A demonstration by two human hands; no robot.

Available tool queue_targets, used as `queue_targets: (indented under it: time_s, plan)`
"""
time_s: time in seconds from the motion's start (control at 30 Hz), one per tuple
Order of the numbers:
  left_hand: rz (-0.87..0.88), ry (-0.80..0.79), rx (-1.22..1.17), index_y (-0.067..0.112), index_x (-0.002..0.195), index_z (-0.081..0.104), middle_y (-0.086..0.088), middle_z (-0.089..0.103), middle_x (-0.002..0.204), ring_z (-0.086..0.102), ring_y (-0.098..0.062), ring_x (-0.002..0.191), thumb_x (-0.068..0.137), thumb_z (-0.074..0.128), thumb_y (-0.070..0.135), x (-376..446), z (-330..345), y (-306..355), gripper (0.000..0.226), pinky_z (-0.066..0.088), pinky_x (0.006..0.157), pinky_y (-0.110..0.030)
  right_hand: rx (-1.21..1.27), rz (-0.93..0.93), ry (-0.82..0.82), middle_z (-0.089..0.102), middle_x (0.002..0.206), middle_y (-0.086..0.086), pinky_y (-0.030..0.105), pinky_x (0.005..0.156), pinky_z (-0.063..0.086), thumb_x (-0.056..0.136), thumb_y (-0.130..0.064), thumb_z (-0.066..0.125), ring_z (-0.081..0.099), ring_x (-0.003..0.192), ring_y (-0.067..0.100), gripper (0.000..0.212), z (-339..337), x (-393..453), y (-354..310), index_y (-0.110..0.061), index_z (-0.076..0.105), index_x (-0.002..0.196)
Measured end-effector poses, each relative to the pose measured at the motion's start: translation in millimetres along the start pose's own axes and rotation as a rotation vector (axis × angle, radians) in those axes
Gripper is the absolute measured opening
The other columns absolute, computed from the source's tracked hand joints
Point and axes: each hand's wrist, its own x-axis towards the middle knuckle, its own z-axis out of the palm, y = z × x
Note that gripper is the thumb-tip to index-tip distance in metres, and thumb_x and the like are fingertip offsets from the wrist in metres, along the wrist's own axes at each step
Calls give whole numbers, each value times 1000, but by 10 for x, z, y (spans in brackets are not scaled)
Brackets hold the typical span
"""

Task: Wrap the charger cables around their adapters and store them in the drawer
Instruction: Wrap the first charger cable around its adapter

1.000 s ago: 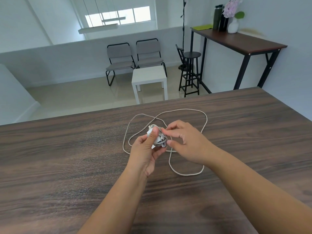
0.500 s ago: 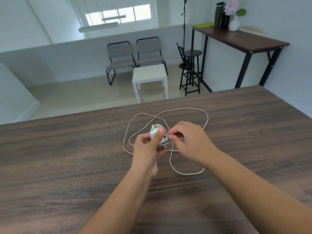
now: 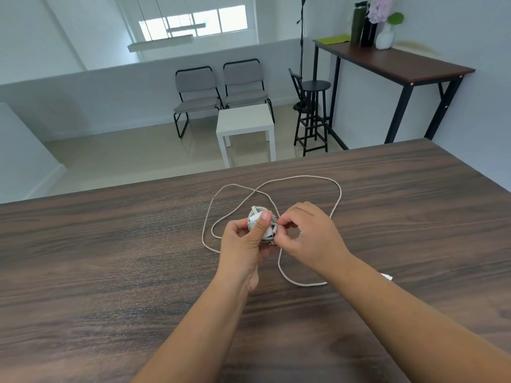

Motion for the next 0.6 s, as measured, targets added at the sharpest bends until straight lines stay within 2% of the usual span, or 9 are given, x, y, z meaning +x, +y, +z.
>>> queue_targets:
  time_s: [0.1, 0.17, 0.27, 0.37, 0.47, 0.53, 0.6]
  plan:
    - [22, 7, -15, 6, 109, 47, -18, 66, 100, 67, -29, 87, 62, 79, 30, -7, 5, 4, 62, 61, 63, -40, 117, 138, -82, 55, 67, -16, 12, 65, 36, 70, -35, 53, 46, 69, 2, 15, -7, 24, -16, -22, 60, 68]
    - [20, -5, -12, 7, 105, 48, -13, 68, 93, 68, -25, 80, 63, 78, 29, -16, 0, -5, 56, 59, 58, -35, 200, 194, -182, 53, 65, -20, 8, 67, 33, 68, -41, 51, 45, 73, -2, 10, -38, 37, -8, -32, 55, 67]
    - [17, -32, -2, 10, 99, 48, -7, 69, 84, 69, -17, 68, 63, 76, 30, -23, -11, 0, 50, 57, 53, -30, 347, 247, -269, 60, 72, -18, 10, 68, 34, 72, -35, 59, 46, 74, 2, 6, -72, 40, 46, -40, 58, 68]
    - [-7, -41, -1, 10, 103, 48, -10, 67, 91, 69, -19, 72, 64, 75, 32, 6, -21, 24, 53, 57, 53, -28, 685, 355, -266, 57, 83, -12, 22, 72, 41, 79, -16, 69, 48, 73, 13, 15, -26, -41, 103, -30, 71, 81]
    - [-29, -53, 24, 8, 110, 50, -12, 67, 97, 69, -20, 76, 61, 76, 37, 21, -33, 23, 62, 56, 53, -27, 933, 490, -152, 61, 88, -3, 35, 80, 46, 78, -10, 71, 54, 82, 18, 15, 12, -157, 89, -22, 75, 85]
    - [-38, -57, 44, 5, 116, 51, -13, 67, 100, 69, -21, 79, 61, 77, 38, 15, -43, 29, 69, 56, 54, -27, 976, 530, -145, 64, 90, -2, 29, 78, 49, 78, -11, 70, 56, 81, 15, 14, 29, -187, 59, -21, 74, 87]
    - [-28, -40, 67, 4, 114, 51, -11, 68, 97, 69, -19, 79, 62, 76, 37, 20, -84, 27, 67, 57, 55, -28, 979, 577, -155, 64, 86, 2, 20, 71, 47, 84, -2, 66, 54, 76, 9, 18, 33, -173, 32, -17, 72, 91]
